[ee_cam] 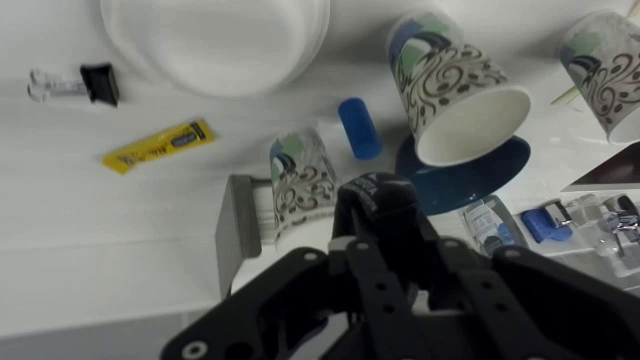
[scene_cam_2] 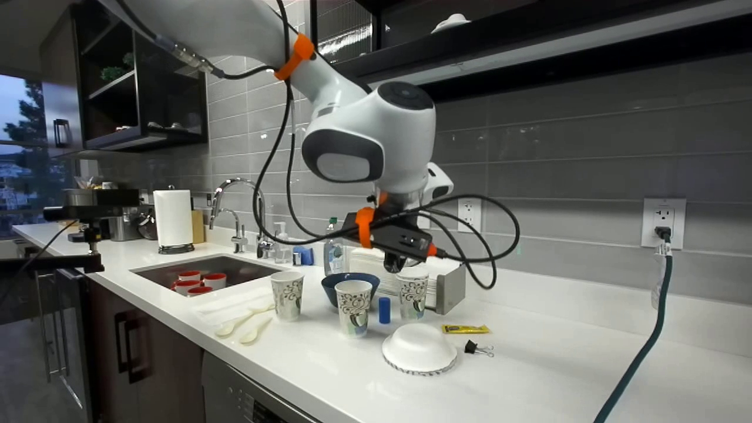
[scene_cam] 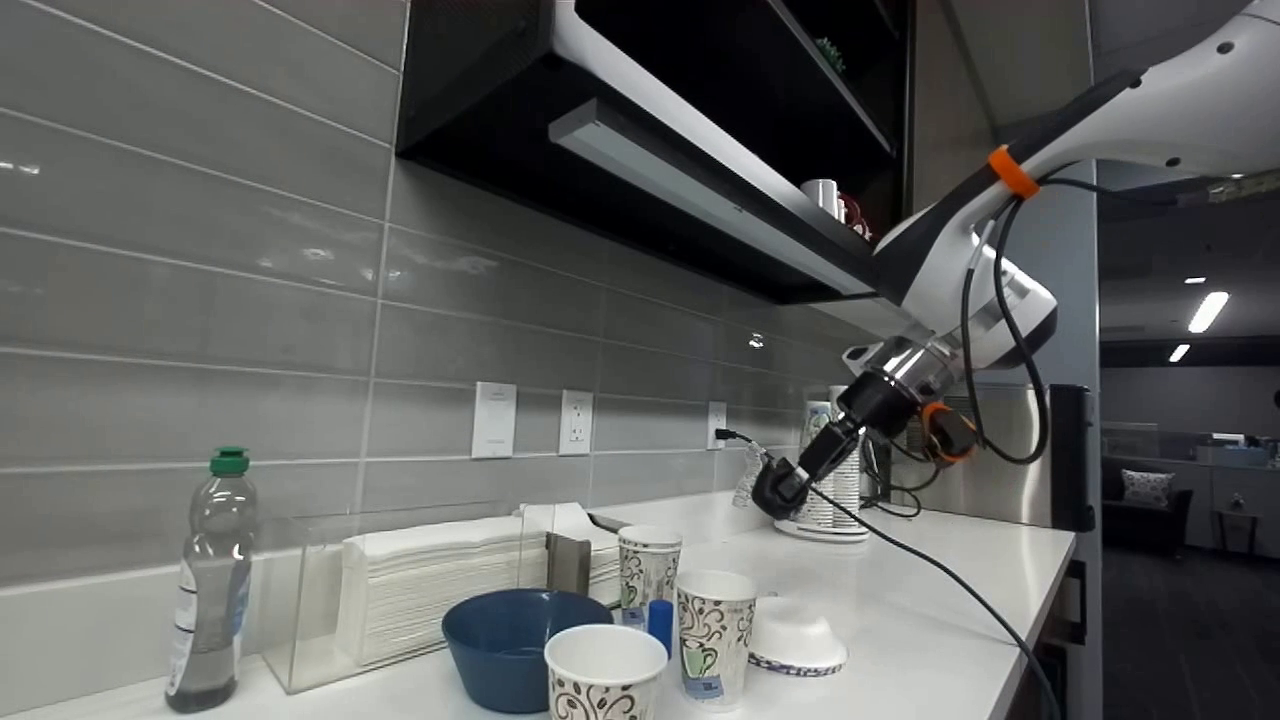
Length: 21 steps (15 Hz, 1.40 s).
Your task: Pick the black round object and place it in the blue bowl
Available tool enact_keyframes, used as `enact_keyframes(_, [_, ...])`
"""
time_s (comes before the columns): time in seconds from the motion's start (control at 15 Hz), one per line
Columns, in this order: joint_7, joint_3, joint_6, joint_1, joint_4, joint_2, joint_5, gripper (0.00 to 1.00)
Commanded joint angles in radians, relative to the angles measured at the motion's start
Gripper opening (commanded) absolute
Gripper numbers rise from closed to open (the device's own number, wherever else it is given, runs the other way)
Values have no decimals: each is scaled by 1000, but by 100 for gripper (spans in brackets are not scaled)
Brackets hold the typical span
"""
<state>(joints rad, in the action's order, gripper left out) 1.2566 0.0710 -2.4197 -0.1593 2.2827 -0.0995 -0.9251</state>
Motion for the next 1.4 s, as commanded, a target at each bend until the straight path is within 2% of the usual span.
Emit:
enact_keyframes(0.0, [35,2,10,57,-105,-5,53,5])
enact_keyframes(0.4, [61,-68,-83,167,-187,118,54,5])
enact_keyframes(0.47, [34,-81,-75,176,-213,152,97,5])
enact_keyframes(0.53, [15,-77,4,171,-238,169,146,5])
enact_keyframes(0.6, [33,-79,-49,168,-169,110,86,20])
enact_keyframes(0.73, [24,-92,-34,172,-199,153,119,20])
enact_keyframes(0.8, [24,-92,-30,169,-208,163,122,5])
enact_keyframes(0.87, [-3,-96,-51,172,-214,177,96,5])
enact_keyframes(1.0, [-76,-123,-124,200,-254,245,89,5])
enact_keyframes(1.27, [-217,-192,-367,245,-307,369,117,5])
enact_keyframes(1.33, [-242,-182,-410,272,-321,394,123,5])
